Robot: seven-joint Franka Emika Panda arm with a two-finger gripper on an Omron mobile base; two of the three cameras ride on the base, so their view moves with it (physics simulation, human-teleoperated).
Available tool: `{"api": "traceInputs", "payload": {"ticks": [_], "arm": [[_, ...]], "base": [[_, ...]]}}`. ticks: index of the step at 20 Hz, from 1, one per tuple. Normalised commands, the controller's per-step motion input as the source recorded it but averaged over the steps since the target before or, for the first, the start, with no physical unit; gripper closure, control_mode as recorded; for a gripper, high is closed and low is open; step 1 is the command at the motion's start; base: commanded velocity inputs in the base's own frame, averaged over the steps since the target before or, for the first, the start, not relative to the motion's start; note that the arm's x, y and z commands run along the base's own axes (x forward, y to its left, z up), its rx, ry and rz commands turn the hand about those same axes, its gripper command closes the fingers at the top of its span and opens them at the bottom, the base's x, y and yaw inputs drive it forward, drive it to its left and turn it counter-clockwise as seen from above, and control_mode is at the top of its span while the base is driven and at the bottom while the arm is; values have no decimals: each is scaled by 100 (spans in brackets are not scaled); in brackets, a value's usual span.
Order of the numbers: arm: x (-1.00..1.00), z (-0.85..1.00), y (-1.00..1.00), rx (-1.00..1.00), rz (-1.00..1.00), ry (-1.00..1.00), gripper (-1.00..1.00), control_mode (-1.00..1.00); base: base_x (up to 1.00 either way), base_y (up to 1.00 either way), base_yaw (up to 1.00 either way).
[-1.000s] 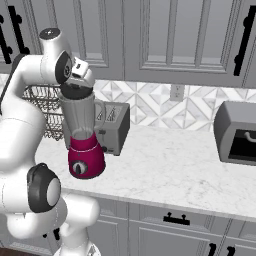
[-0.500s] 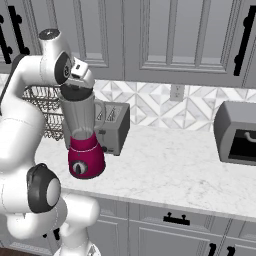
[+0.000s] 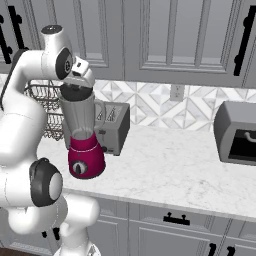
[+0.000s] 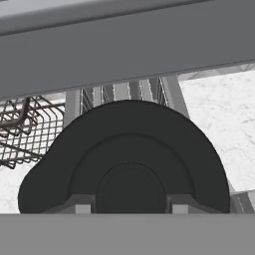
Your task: Close the lid blender by securely placing the lid on top.
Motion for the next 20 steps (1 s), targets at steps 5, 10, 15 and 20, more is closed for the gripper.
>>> {"api": "traceInputs", "payload": {"ticks": [5, 10, 15, 20], "arm": [[-4, 9, 0, 0, 0, 1, 100, -100], [-15, 24, 0, 0, 0, 0, 100, -100], [-26, 20, 0, 0, 0, 0, 100, -100], [-9, 14, 0, 0, 0, 6, 100, -100]], "base": [[0, 0, 0], [0, 0, 0], [0, 0, 0], [0, 0, 0]]}}
